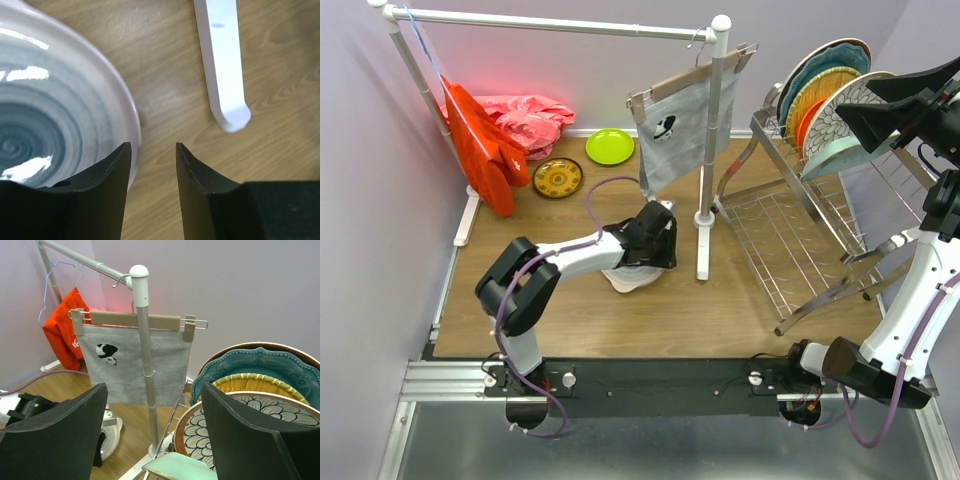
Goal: Load the plates into the dish rack
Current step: Grab a plate with the left arm
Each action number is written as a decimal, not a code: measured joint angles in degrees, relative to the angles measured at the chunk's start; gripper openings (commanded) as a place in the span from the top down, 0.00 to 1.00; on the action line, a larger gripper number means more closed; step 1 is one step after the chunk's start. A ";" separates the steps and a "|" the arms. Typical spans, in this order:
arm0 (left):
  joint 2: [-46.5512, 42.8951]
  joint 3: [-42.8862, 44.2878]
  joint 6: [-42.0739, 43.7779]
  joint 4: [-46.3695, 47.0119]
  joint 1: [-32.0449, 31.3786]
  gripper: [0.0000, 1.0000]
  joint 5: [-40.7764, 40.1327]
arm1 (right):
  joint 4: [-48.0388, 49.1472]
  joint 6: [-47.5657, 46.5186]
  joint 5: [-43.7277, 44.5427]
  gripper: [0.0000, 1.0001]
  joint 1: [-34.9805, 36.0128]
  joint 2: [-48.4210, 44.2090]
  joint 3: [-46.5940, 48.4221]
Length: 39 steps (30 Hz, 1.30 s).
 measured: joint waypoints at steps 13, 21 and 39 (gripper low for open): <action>-35.87 -28.68 -1.99 9.73 19.98 0.34 5.07 | -3.93 -3.23 0.00 0.15 0.00 -0.02 -0.04; -24.06 -28.50 3.37 11.56 30.91 0.44 13.75 | -5.84 -3.98 0.04 0.15 0.00 -0.02 -0.09; -5.73 -13.77 15.30 4.81 31.19 0.83 12.55 | -9.92 -6.16 0.09 0.14 0.00 -1.40 0.11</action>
